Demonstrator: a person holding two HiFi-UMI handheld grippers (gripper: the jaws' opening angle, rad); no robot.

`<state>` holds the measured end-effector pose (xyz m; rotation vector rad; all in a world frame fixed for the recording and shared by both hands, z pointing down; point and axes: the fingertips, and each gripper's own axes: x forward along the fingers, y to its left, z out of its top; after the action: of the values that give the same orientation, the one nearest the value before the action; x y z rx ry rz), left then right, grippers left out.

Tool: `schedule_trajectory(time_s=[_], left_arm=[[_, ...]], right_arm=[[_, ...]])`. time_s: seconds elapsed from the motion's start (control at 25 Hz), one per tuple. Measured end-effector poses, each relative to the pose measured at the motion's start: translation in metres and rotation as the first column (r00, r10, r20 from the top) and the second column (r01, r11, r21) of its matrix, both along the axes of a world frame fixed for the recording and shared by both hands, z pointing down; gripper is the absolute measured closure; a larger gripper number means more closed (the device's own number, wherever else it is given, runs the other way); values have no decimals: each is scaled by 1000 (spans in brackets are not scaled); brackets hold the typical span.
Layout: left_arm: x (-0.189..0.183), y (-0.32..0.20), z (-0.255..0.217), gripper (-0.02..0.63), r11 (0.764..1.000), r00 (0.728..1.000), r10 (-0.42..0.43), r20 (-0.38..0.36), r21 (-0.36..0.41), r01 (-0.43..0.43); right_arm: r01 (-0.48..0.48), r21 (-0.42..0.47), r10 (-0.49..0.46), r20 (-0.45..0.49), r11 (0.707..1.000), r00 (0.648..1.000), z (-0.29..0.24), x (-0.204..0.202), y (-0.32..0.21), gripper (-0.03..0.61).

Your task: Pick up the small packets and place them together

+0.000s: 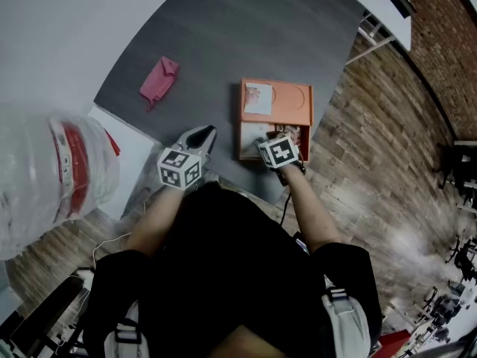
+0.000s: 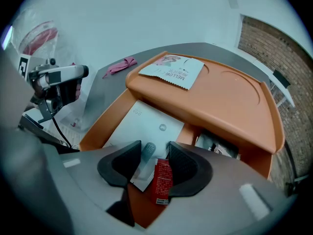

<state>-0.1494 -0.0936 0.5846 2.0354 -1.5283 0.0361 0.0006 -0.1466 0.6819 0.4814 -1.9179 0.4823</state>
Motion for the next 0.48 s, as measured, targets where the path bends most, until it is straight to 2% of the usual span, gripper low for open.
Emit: schedule_trajectory(time_s=[0.04,0.08,0.24,0.28,0.36,0.48], left_arm=[[0,0,1,586,1000,1000,3,-1,-2,-3],[0,0,1,585,1000,1000,6,-2,-3,-6],[0,-1,2,586,1000,1000,14,-5,-8,-14],[-1,0,3,586,1000,1000,16,-5,-10,-16],[-3,0,4,586,1000,1000,22,-5,-13,-22],[-5,-1,5,585,1000,1000,25,-6,-16,-25]], right_arm=[[2,11,-2,-3,1000,1000,-1,1,-1,421],[11,23,-11,-10,1000,1000,0,2,0,578],[80,67,-77,-41,995,996,5,3,9,575],[105,87,-102,-38,991,994,3,2,10,571],[165,112,-164,-16,980,986,-3,-1,11,490],[229,97,-233,34,969,972,-11,-8,12,362]])
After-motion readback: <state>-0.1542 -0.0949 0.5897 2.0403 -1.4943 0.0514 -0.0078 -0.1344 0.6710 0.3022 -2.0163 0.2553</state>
